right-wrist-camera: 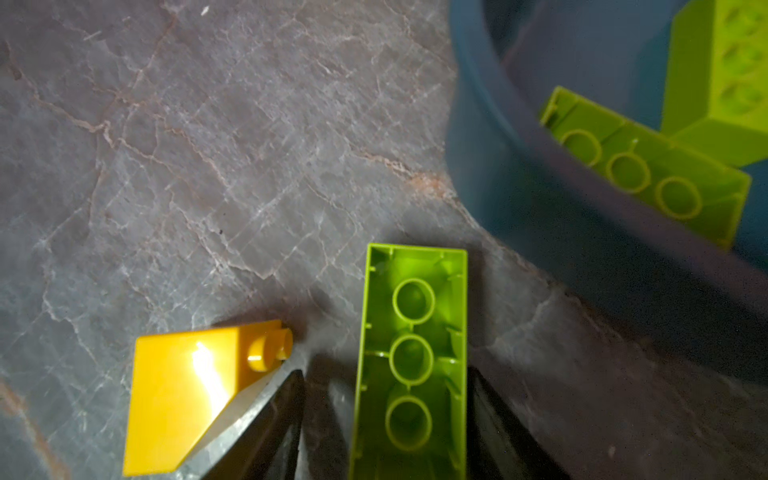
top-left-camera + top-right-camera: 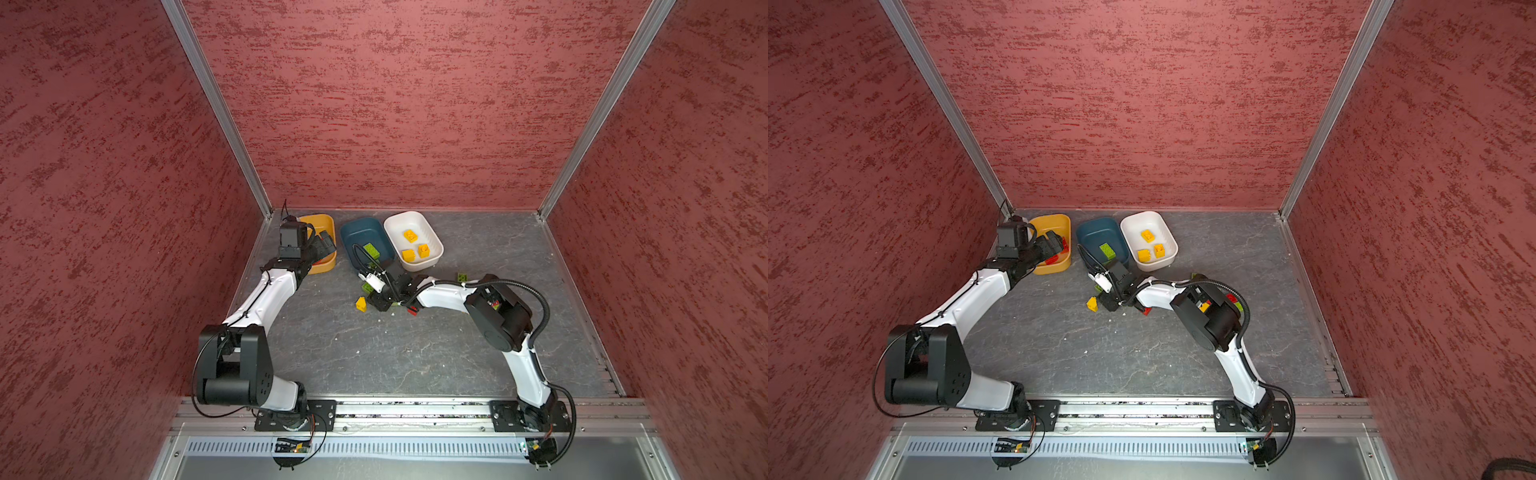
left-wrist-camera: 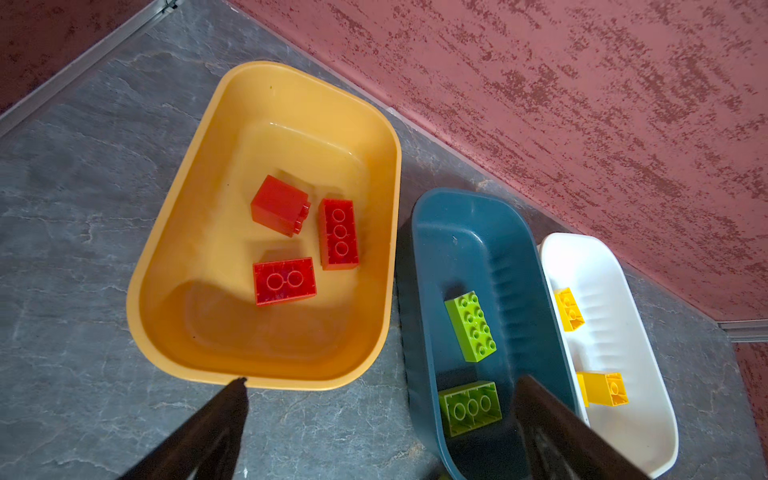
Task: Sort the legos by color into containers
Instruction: 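Grasp a long lime-green brick with the right gripper while left gripper withdraws, then drop lime-green brick into teal tub with right gripper while left gripper lowers to pile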
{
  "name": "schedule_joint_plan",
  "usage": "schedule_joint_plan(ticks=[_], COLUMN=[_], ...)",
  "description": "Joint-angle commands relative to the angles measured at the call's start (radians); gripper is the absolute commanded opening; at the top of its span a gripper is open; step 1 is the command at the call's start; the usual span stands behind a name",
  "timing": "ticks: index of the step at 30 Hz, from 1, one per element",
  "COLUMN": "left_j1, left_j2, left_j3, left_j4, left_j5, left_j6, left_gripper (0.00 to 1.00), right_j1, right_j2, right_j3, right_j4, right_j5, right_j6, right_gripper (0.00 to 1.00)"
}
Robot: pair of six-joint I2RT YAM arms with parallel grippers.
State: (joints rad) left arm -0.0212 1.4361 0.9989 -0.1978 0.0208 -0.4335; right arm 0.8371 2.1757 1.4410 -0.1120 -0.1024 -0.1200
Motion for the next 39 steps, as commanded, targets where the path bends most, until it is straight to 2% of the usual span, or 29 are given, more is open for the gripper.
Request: schedule_joint_plan(ticks=[1,6,9,20,26,31,36,39], left_j1=[-0.006,-0.013,-0.017,-0.028,-0.031,-0.076,-0.179,-0.196], left_j2=[-0.019,-0.022,-0.016,-0.003,-0.005,0.001,-0.028,-0.064], left_j3=[-0.016,-0.016,-0.015,-0.011,-0.012,-0.007,-0.034,-0.085], left_j4=[0.027,0.019,0.024,0.022,0.004,-0.096,-0.242,-0.325], left_j5=[-0.018,-0.046,-0.039,-0.040,-0.048,-0.089,-0.249,-0.319], left_j6=[-0.001,0.003,0.006,0.015,0.008,-0.065,-0.100,-0.179], left_gripper=[0.99,0.99,0.99,0.99,0.99,1.00,0.99,0.99], right_j1=[0.011,0.013,0.013,0.012,0.011,-0.013,-0.034,-0.044], right_j2=[0.012,-0.036,-0.060,-0.179,-0.272,-0.230,-0.125,-0.048], right_j3=[-0.014,-0.083,-0.105,-0.215,-0.293,-0.153,0.016,0.119], right_j4=[0.024,0.088,0.117,0.280,0.484,0.417,0.320,0.251], right_j5=[0.019,0.009,0.007,-0.066,-0.088,-0.033,0.034,0.055], right_j6=[0.005,-0.017,-0.030,-0.102,-0.074,0.046,0.167,0.220], right_gripper=[0.51,0.37,0.32,0.29,0.29,0.30,0.33,0.33])
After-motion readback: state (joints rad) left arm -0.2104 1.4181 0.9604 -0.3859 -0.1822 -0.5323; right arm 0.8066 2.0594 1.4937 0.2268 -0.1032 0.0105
